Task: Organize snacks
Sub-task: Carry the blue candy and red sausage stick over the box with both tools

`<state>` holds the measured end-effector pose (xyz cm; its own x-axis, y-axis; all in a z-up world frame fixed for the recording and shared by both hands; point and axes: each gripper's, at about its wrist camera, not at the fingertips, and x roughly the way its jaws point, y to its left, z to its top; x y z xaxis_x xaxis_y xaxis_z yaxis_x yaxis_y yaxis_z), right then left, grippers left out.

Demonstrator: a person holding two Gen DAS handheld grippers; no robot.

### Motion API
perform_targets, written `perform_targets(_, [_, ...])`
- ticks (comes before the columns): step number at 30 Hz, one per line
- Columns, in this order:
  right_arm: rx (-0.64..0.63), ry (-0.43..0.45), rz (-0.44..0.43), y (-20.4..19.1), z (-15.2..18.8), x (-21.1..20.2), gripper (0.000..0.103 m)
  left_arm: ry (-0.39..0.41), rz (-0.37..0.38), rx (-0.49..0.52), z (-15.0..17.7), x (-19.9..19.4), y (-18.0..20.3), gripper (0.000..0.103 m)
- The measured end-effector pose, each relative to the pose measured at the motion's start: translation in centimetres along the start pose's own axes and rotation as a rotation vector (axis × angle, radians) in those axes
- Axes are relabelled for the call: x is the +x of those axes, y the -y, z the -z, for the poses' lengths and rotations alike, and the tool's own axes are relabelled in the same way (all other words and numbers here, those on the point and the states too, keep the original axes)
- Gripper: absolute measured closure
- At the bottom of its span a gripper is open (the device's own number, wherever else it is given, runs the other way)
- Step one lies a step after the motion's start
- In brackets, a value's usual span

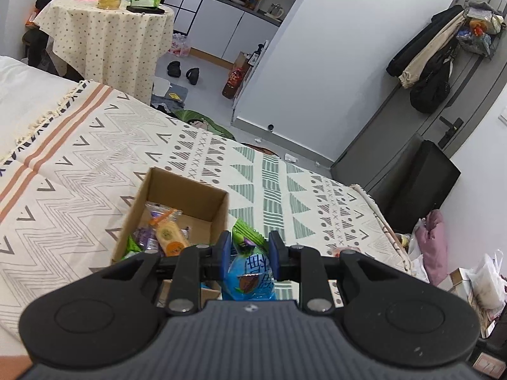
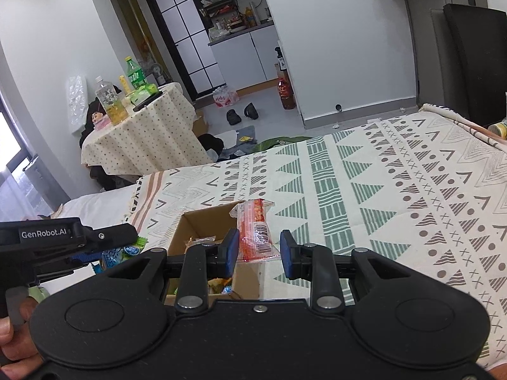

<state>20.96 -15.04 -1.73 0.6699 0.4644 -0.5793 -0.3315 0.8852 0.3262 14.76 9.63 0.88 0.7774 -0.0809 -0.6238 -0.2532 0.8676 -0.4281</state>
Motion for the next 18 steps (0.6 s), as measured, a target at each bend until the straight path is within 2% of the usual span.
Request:
perform_targets(9, [-0.018,-0.028,-0.013,-2.3,-0.5,2.5,0.076,-0.004,-0.028,-0.004,-2.0,0.8,-2.6,0.079])
perform_targets(18, [-0.036,-0.075,-0.039,-4.3,-1.5,5.7,0.076,-0.038,-0.046,-0.024,-3.6,3.5,-4.3,0.079])
